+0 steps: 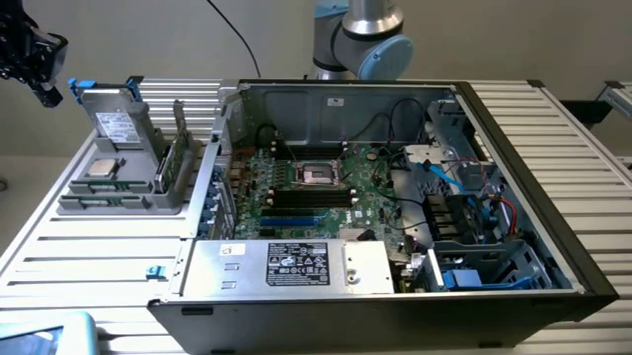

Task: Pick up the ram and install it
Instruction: 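Pick up the ram and move it above insertion slot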

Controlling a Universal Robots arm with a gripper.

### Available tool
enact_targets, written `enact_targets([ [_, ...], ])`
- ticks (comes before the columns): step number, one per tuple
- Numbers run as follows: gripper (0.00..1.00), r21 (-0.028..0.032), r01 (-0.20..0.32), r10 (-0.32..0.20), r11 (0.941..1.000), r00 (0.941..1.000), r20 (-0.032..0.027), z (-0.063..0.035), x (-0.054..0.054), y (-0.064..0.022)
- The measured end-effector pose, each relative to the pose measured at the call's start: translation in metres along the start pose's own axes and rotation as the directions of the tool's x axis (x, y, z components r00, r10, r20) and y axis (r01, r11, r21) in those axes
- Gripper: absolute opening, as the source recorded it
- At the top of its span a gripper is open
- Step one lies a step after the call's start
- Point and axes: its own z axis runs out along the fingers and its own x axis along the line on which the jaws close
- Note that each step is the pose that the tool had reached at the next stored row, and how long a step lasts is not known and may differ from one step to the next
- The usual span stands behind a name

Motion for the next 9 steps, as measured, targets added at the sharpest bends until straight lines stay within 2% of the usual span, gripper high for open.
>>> enact_targets([
  [9,0.11,-0.0002,0.014,-0.014,0.9999,0.9999,-0.0005,0.0000,0.0001,0.0000],
])
